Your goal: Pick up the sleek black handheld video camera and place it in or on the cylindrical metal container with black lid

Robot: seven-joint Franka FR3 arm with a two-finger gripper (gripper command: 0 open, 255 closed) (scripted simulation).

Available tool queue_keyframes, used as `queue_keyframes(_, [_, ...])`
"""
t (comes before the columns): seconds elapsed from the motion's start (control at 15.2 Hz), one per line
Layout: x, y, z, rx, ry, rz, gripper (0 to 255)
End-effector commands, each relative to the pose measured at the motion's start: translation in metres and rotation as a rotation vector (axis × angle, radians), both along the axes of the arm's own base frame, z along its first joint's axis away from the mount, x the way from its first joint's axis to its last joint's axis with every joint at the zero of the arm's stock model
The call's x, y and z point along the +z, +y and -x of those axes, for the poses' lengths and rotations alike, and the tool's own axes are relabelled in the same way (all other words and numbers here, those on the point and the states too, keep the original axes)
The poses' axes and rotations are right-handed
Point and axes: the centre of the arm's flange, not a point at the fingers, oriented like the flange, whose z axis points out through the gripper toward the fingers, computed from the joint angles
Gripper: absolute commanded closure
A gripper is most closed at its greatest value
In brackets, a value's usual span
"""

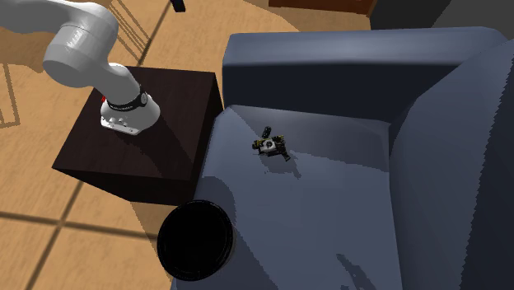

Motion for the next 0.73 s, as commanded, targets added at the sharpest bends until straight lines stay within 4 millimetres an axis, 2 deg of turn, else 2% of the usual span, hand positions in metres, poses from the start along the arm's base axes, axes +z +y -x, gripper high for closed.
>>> queue_keyframes(0.0, [0.0, 0.0, 0.0, 0.0, 0.0, 0.0, 0])
queue_keyframes(0.66, [-0.112, -0.053, -0.051, 0.045, 0.002, -0.029, 0])
